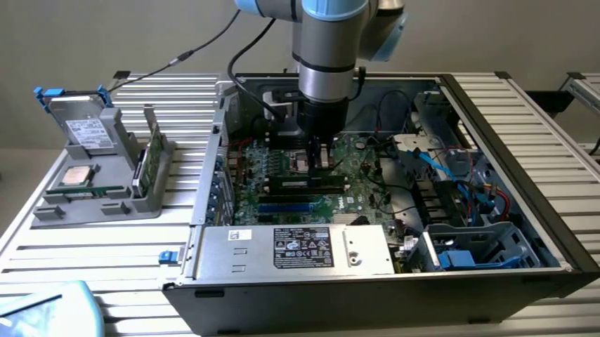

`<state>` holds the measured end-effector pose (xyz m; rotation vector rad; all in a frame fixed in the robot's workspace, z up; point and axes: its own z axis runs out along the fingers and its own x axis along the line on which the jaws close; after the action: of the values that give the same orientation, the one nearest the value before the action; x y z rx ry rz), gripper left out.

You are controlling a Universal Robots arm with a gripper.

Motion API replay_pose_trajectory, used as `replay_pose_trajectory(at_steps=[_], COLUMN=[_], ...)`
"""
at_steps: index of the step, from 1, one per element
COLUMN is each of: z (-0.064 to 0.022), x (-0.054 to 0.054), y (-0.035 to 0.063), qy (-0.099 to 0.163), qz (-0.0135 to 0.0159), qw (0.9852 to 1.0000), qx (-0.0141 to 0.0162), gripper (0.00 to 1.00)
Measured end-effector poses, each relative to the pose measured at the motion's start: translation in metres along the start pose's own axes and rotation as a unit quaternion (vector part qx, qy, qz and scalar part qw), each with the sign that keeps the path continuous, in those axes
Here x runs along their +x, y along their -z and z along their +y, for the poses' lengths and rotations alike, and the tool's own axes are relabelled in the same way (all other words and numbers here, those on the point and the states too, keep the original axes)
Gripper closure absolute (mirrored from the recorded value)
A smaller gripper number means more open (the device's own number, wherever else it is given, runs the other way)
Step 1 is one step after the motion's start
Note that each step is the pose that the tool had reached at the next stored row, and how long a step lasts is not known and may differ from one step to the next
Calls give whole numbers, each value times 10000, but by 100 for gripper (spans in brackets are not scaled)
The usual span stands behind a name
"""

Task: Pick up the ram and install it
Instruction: 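Insert the ram into the slot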

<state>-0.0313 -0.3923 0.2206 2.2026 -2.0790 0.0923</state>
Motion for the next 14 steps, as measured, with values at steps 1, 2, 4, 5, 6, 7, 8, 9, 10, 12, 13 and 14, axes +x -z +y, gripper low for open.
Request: replay_pose_trajectory(at_steps=[1, 2, 4, 5, 6, 7, 8, 9, 10, 12, 13, 14], z=[0, 0, 1, 1, 1, 3, 3, 3, 3, 2, 2, 3], x=[-1, -2, -2, -2, -2, -9, -14, -14, -14, -15, -15, -15], y=[-4, -8, -13, -13, -13, -14, -17, -18, -20, -24, -25, -26], qy=[0, 0, 0, 0, 0, 3, 4, 4, 4, 5, 6, 6], qz=[0, 1, 2, 3, 3, 1, 2, 1, 1, 1, 2, 2], qw=[10000, 10000, 10000, 10000, 10000, 10000, 10000, 10000, 10000, 10000, 10000, 10000], qx=[0, 0, -1, -2, -1, 0, 0, 0, 0, 0, 0, 0], gripper=[86, 86, 86, 86, 86, 86, 86, 86, 86, 86, 86, 86])
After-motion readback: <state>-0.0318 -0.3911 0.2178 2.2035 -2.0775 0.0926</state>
